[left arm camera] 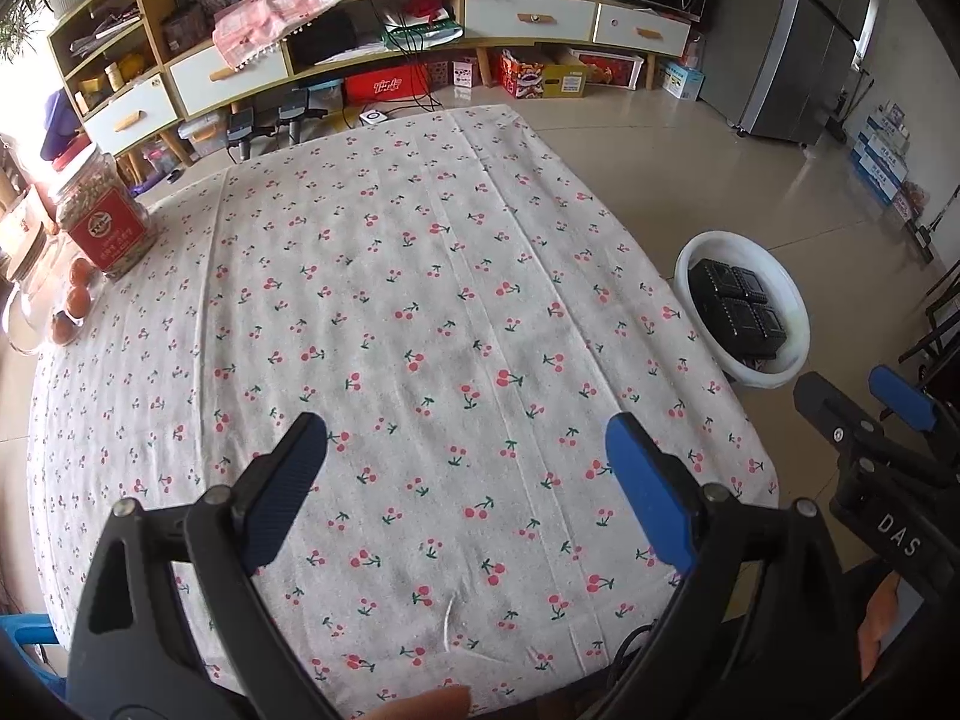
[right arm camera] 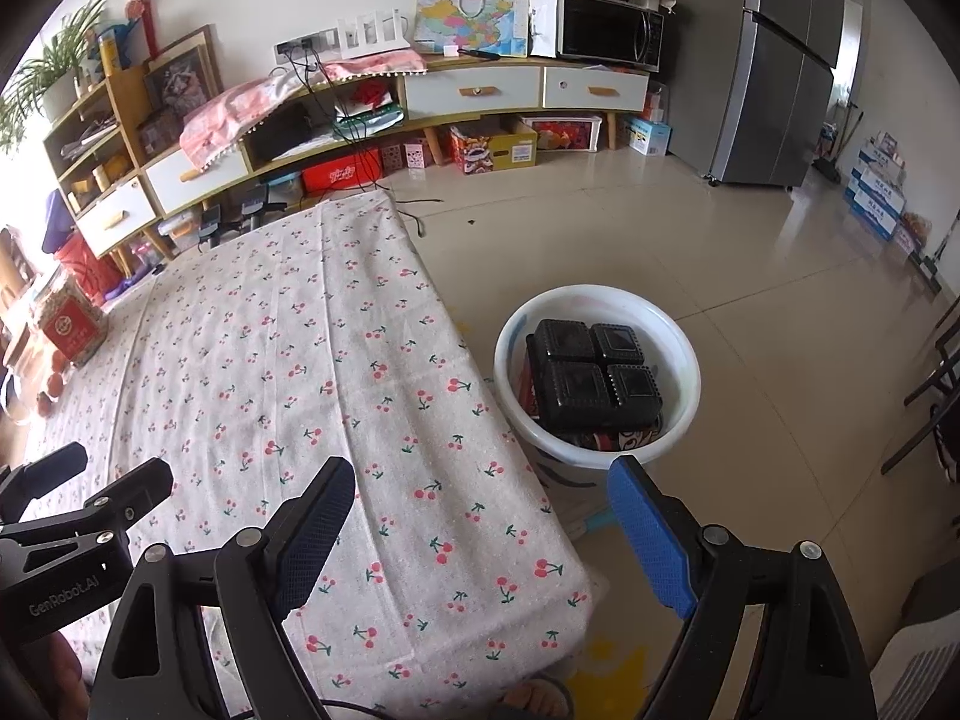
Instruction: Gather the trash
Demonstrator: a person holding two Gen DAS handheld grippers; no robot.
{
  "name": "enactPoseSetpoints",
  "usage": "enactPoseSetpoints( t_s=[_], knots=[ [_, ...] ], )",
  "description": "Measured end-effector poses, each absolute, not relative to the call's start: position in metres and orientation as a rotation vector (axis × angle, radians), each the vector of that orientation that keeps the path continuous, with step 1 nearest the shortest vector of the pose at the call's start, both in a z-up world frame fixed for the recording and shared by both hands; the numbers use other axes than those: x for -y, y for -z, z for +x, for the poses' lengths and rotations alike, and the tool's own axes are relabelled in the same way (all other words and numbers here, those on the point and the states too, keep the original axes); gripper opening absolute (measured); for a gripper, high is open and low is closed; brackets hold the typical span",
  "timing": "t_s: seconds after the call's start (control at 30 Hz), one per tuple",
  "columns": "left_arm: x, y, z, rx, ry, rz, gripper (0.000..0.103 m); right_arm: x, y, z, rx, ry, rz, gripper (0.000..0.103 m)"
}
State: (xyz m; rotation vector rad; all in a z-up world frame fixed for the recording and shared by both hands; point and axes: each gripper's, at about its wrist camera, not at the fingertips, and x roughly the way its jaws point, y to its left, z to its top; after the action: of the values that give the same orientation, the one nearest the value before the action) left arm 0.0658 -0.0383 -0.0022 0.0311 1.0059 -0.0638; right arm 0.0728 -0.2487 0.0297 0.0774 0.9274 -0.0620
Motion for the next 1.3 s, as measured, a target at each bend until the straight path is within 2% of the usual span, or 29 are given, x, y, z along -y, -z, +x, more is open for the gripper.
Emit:
enactPoseSetpoints(
  t_s=[1.3],
  knots=[
    [0.0435, 0.0, 0.0649, -1.006, 0.08, 0.049, 0.094, 0.2523, -0.0302, 0.073, -0.93, 0.055, 0.074, 0.088]
  ],
)
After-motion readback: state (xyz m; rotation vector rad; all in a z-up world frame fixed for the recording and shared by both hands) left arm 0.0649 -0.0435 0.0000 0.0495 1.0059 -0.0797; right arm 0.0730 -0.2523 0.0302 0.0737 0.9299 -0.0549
